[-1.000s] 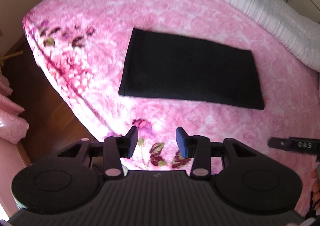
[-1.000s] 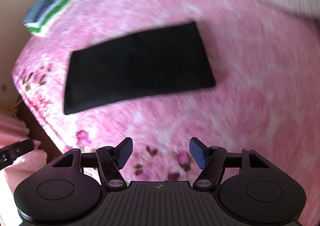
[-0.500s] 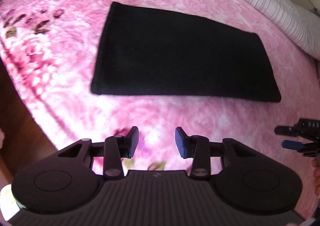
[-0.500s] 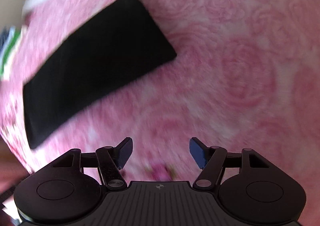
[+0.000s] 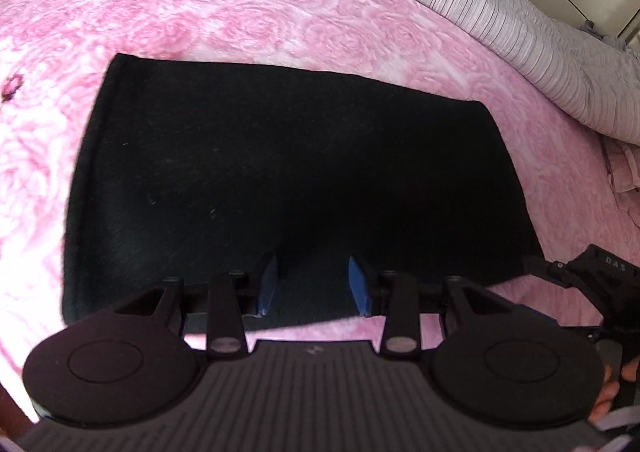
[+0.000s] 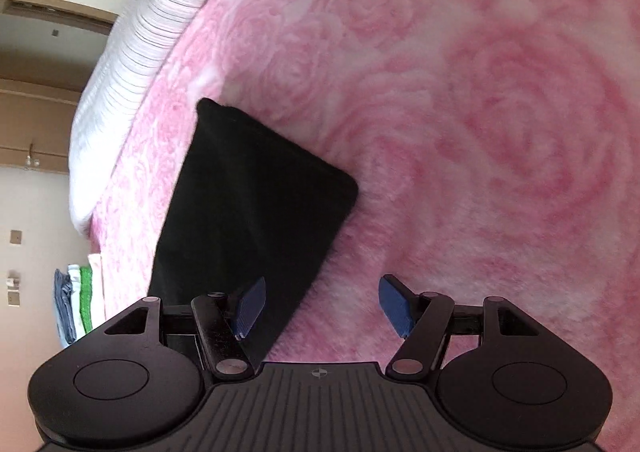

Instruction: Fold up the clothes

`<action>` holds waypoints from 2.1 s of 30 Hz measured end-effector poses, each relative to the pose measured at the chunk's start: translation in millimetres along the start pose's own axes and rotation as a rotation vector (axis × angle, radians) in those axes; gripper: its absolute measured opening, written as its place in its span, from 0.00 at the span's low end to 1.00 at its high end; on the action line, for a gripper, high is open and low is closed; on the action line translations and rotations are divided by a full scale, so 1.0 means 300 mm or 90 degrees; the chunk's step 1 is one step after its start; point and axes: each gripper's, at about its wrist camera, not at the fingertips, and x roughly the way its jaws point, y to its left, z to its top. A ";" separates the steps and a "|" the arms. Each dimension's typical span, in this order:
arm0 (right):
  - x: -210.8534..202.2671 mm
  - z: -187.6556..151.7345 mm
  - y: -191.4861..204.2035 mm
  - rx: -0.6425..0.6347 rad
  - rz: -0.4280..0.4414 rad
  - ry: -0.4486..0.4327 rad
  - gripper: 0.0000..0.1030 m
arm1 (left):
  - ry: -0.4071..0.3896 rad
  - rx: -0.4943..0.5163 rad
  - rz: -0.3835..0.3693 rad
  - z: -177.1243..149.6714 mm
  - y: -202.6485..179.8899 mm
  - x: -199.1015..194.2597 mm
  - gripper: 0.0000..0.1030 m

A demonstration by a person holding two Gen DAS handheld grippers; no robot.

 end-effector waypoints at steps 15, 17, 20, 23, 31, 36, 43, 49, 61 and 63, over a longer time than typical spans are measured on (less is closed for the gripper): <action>0.101 0.029 0.009 0.002 0.022 -0.066 0.64 | 0.049 0.025 0.008 0.049 -0.017 0.091 0.34; 0.111 0.034 0.006 0.019 0.030 -0.073 0.64 | 0.045 -0.031 -0.009 0.050 0.033 0.057 0.28; 0.123 0.039 -0.002 0.049 0.035 -0.080 0.49 | 0.035 -0.040 0.035 0.052 0.098 0.008 0.25; 0.129 0.043 -0.015 0.073 0.034 -0.076 0.33 | 0.043 -0.046 0.071 0.041 0.172 -0.010 0.23; 0.125 -0.082 0.356 -0.391 -0.164 -0.142 0.08 | 0.027 -0.189 -0.007 0.044 0.318 -0.058 0.19; 0.103 -0.422 0.596 -0.794 -0.141 -0.239 0.08 | -0.008 -0.280 -0.048 0.008 0.452 -0.169 0.18; 0.219 -0.783 0.663 -1.040 -0.031 -0.142 0.08 | -0.010 -0.331 -0.066 -0.015 0.628 -0.243 0.18; 0.350 -0.965 0.645 -1.170 -0.117 -0.020 0.38 | 0.004 -0.335 -0.108 0.003 0.707 -0.242 0.18; 0.168 -0.610 0.794 -0.848 -0.140 0.060 0.41 | 0.036 -0.264 -0.189 0.097 0.628 -0.166 0.27; 0.213 -0.441 0.821 -0.738 -0.171 0.056 0.41 | 0.040 -0.260 -0.200 0.116 0.604 -0.132 0.28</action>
